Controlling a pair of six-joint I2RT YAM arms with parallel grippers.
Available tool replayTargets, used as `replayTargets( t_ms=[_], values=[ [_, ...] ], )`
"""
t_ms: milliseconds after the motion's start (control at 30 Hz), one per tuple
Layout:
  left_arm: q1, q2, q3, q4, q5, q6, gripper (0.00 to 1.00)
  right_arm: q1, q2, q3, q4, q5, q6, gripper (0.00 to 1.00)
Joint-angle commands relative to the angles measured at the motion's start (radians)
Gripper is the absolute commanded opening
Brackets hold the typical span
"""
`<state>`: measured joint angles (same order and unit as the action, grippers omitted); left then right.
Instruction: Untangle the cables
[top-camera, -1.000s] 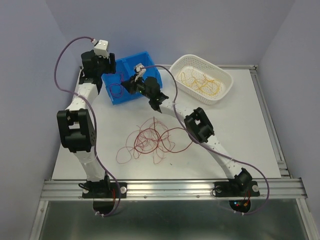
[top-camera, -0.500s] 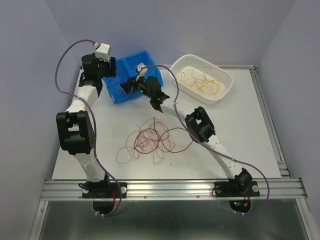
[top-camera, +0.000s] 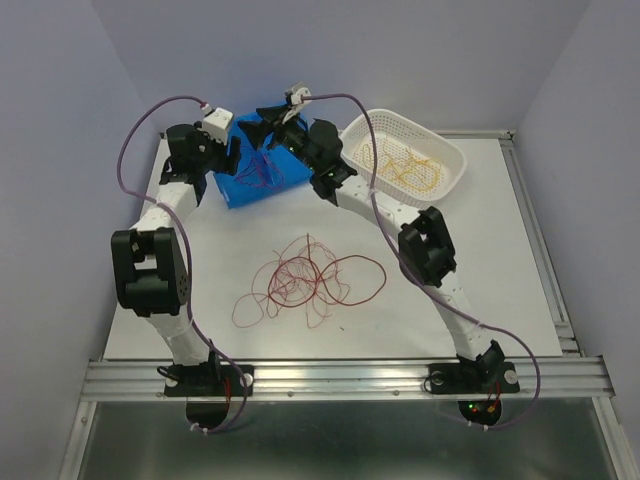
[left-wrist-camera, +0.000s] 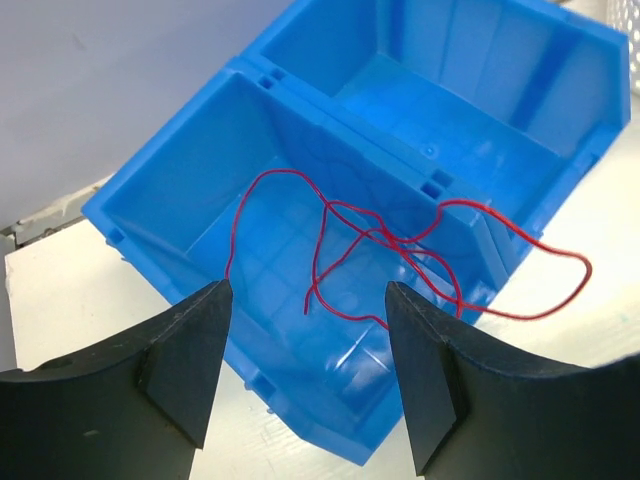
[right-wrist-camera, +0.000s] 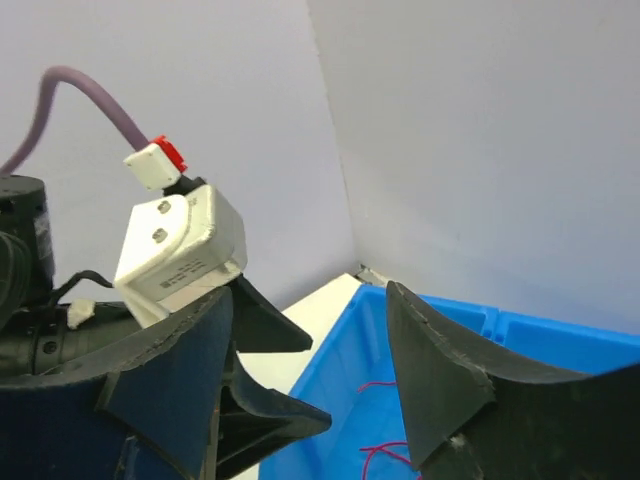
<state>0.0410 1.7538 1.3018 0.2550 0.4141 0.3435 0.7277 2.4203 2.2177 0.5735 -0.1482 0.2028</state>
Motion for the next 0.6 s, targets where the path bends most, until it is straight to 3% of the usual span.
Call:
replayTargets(
  t_ms=[0, 133, 233, 567],
  values=[
    [0.0, -0.059, -0.012, -0.006, 0.071, 0.087, 0.74, -0.005, -0.012, -0.056, 0.015, 0.071, 0.004, 0.66],
    [-0.007, -0.066, -0.044, -0.01, 0.11, 0.111, 0.79, -0.039, -0.119, -0.228, 0.038, 0.182, 0.072, 0.62],
    [-0.03, -0.068, -0.045, -0.02, 0.13, 0.092, 0.8, -0.092, -0.231, -0.389, 0.063, 0.177, 0.162, 0.62],
    [-0.154, -0.036, 0.007, -0.037, 0.063, 0.095, 0.81, -0.159, -0.568, -0.887, 0.109, 0.323, 0.204, 0.79]
  ],
)
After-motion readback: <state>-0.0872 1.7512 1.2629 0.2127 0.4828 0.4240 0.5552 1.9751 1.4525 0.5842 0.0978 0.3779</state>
